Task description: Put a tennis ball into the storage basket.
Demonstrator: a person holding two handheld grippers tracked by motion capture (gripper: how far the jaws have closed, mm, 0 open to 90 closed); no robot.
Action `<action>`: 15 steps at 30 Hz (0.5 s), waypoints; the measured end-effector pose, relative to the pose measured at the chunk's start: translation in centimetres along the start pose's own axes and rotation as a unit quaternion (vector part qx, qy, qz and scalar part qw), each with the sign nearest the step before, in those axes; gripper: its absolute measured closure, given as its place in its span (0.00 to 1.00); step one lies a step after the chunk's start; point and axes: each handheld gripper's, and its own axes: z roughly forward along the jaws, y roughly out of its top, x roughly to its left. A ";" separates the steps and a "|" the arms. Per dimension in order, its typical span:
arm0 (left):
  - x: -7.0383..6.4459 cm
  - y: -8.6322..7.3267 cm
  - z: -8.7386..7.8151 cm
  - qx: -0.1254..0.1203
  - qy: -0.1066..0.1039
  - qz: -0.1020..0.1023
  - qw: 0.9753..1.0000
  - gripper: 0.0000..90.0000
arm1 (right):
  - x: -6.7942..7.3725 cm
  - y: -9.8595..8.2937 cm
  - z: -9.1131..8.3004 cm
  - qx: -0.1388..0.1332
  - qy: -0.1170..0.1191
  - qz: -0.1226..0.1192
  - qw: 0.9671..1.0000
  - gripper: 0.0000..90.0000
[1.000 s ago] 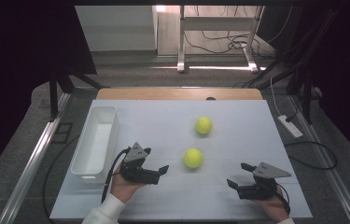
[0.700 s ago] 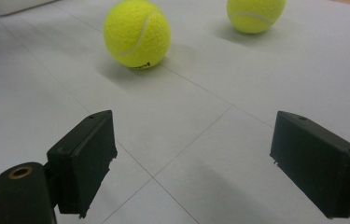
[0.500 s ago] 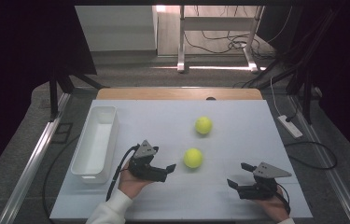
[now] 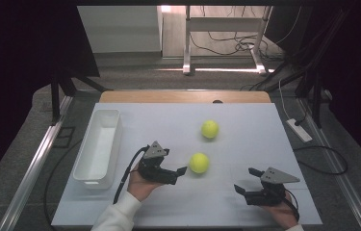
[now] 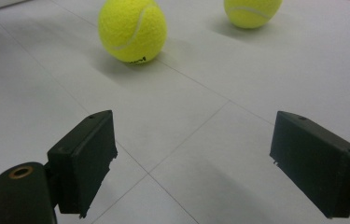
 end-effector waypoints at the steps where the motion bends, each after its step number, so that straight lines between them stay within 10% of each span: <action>1: 0.0 0.1 0.1 0.000 -0.001 0.002 1.000 0.09 | 0.0 0.0 0.0 -0.001 0.000 -0.001 1.000 0.16; 15: -0.5 1.1 1.6 0.006 -0.010 0.015 1.000 0.09 | 0.0 -0.1 0.0 0.004 0.000 -0.001 1.000 0.16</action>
